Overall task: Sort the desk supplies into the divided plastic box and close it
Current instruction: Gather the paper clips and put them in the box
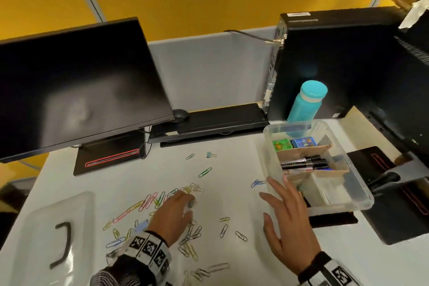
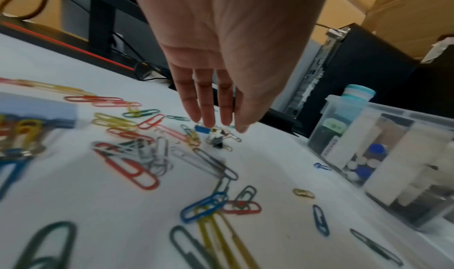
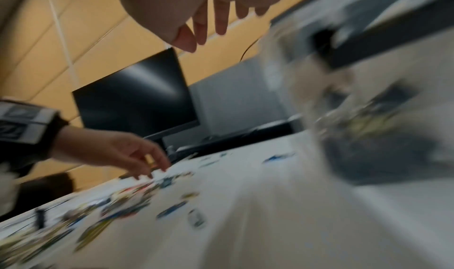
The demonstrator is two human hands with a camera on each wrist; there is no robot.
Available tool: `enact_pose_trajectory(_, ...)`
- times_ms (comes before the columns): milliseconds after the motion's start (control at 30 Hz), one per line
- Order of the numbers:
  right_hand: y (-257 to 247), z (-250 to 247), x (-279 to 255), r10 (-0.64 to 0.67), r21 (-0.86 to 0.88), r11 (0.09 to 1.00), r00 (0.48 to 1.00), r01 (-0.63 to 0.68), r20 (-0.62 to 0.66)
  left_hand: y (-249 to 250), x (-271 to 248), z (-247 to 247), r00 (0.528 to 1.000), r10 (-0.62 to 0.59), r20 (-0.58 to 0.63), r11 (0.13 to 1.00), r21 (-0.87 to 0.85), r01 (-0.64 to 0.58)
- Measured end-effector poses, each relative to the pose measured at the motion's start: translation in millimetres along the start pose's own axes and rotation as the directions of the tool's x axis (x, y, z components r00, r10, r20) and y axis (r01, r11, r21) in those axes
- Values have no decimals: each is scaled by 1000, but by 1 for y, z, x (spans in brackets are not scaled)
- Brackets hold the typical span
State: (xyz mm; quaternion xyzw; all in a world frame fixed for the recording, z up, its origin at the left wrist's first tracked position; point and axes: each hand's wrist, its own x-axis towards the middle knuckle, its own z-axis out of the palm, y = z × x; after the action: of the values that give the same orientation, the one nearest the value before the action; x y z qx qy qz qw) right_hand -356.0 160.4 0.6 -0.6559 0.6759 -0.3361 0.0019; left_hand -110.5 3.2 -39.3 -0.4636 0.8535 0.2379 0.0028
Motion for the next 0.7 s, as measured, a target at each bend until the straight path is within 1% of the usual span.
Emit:
enact_pose_trajectory(100, -13, 33, 9, -70, 57, 996, 984, 61, 161, -8, 3, 7, 998, 50, 41, 996, 73, -53)
enact_pose_trajectory(200, -20, 70, 27, -103, 66, 994, 948, 87, 300, -9, 6, 18, 997, 56, 44, 989, 137, -61)
enact_pose_trajectory(233, -23, 81, 34, -94, 69, 995, 935, 75, 341, -9, 6, 20, 998, 56, 36, 988, 144, -61)
enact_pose_trajectory(300, -30, 104, 48, -36, 69, 998, 904, 8, 426, -10, 3, 21, 998, 47, 29, 983, 175, -52)
enact_pose_trajectory(400, -41, 135, 63, 45, 9, 998, 825, -61, 564, -17, -2, 20, 999, -5, 39, 986, 165, -2)
enact_pose_trajectory(433, -45, 142, 68, 63, -31, 998, 804, -56, 592, -19, -4, 19, 999, -8, 36, 986, 164, 2)
enact_pose_trajectory(500, -52, 156, 74, 96, -95, 994, 764, -45, 638, -23, -6, 18, 999, 20, 42, 982, 187, -28)
enact_pose_trajectory(567, -56, 166, 77, 112, -155, 988, 743, -11, 660, -26, -8, 17, 998, 41, 47, 980, 195, -49)
enact_pose_trajectory(633, -56, 171, 78, 119, -204, 979, 760, 19, 638, -30, -8, 16, 999, 46, 26, 985, 166, -50)
enact_pose_trajectory(700, -52, 173, 79, 126, -221, 975, 777, 17, 616, -34, -8, 11, 999, 33, -11, 996, 78, -32)
